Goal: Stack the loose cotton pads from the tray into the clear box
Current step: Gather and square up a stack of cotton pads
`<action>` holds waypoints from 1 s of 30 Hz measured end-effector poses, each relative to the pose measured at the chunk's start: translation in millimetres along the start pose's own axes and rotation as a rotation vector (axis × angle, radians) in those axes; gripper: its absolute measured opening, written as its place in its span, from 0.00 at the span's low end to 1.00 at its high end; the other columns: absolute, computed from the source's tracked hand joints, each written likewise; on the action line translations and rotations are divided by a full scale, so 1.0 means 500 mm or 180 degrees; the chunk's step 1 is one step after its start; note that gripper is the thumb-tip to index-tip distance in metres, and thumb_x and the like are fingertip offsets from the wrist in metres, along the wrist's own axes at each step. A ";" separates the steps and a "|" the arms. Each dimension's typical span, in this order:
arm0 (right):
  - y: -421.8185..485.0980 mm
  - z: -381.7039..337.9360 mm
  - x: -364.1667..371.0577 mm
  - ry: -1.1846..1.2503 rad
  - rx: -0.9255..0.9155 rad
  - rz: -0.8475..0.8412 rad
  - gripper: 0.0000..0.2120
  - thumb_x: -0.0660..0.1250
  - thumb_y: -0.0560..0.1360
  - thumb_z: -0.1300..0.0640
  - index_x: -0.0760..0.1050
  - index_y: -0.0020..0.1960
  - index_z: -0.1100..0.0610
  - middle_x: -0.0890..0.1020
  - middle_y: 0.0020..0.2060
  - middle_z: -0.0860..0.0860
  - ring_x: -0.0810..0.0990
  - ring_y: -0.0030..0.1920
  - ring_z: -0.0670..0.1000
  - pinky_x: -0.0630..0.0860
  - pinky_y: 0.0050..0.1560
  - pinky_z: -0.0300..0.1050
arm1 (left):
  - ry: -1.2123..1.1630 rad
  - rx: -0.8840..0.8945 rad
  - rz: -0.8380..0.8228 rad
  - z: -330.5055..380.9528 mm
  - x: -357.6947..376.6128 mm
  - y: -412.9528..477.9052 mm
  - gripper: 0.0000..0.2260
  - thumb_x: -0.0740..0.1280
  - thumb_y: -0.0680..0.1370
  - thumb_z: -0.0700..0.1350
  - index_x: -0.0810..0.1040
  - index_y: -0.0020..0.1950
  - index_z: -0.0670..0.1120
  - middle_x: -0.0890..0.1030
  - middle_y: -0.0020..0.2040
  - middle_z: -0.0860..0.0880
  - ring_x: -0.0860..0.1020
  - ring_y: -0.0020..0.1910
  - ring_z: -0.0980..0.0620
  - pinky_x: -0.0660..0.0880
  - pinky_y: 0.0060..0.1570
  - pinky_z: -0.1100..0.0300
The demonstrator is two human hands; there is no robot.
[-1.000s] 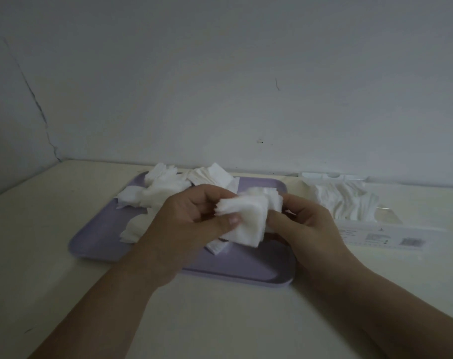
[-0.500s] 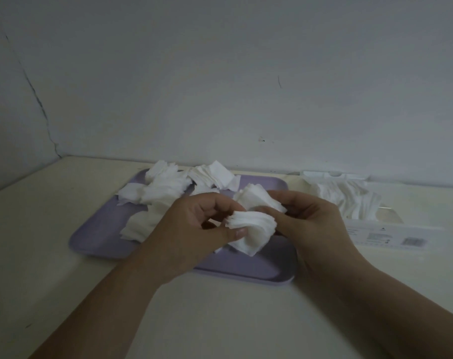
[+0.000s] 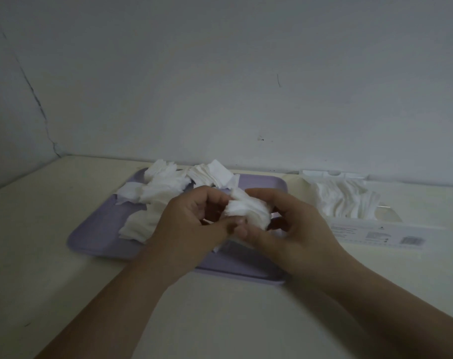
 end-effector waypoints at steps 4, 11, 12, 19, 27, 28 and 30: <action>0.005 0.034 -0.012 0.0225 0.0121 0.0209 0.14 0.75 0.75 0.61 0.82 0.58 0.47 0.87 0.50 0.47 0.86 0.50 0.53 0.83 0.54 0.57 | -0.0067 -0.0095 0.0118 -0.004 -0.015 0.006 0.07 0.76 0.70 0.48 0.86 0.48 0.52 0.86 0.41 0.46 0.81 0.37 0.50 0.79 0.41 0.52; 0.009 0.048 -0.010 0.1163 0.0153 0.0161 0.17 0.71 0.70 0.65 0.85 0.55 0.50 0.87 0.52 0.55 0.85 0.52 0.54 0.81 0.58 0.55 | -0.0130 -0.0187 -0.0266 -0.014 0.004 0.005 0.15 0.72 0.73 0.49 0.84 0.60 0.49 0.88 0.54 0.48 0.85 0.54 0.51 0.82 0.52 0.58; 0.009 0.048 -0.009 0.1264 0.0156 0.0166 0.17 0.70 0.70 0.65 0.85 0.55 0.51 0.87 0.52 0.56 0.85 0.52 0.53 0.81 0.57 0.53 | -0.0078 -0.0135 -0.0331 -0.012 0.009 0.005 0.14 0.71 0.75 0.49 0.85 0.59 0.49 0.88 0.54 0.48 0.85 0.53 0.53 0.81 0.52 0.59; 0.006 0.028 -0.008 0.1080 -0.0143 0.0104 0.19 0.68 0.73 0.66 0.82 0.62 0.56 0.85 0.59 0.56 0.83 0.61 0.55 0.79 0.59 0.48 | -0.0303 -0.0236 -0.0197 -0.018 0.006 0.007 0.07 0.68 0.81 0.40 0.87 0.49 0.46 0.85 0.40 0.51 0.80 0.39 0.57 0.77 0.40 0.65; -0.008 -0.027 -0.013 -0.0297 -0.0909 0.0344 0.14 0.71 0.74 0.63 0.83 0.56 0.51 0.77 0.65 0.50 0.74 0.70 0.48 0.76 0.60 0.41 | -0.1247 -0.0756 0.0255 -0.050 0.000 0.009 0.07 0.69 0.79 0.38 0.87 0.52 0.41 0.87 0.52 0.38 0.84 0.49 0.43 0.81 0.50 0.51; -0.011 -0.035 -0.012 -0.0550 -0.1063 0.0362 0.13 0.72 0.73 0.65 0.83 0.55 0.53 0.76 0.65 0.50 0.73 0.71 0.47 0.73 0.64 0.39 | -0.1252 -0.0785 0.0321 -0.054 -0.002 0.009 0.07 0.68 0.80 0.38 0.87 0.52 0.41 0.87 0.52 0.38 0.84 0.49 0.43 0.80 0.52 0.50; -0.015 -0.043 -0.011 -0.0844 -0.1203 0.0378 0.14 0.73 0.72 0.69 0.81 0.54 0.56 0.75 0.67 0.52 0.72 0.71 0.47 0.68 0.68 0.36 | -0.1211 -0.0794 0.0438 -0.060 -0.008 0.010 0.07 0.68 0.81 0.39 0.87 0.52 0.42 0.87 0.52 0.38 0.83 0.50 0.43 0.79 0.55 0.48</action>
Point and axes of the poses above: each hand's wrist, its own y-axis towards the middle knuckle, its own x-axis out of the palm, z = x × y, the point moved 8 cm from there along y, towards the middle knuckle
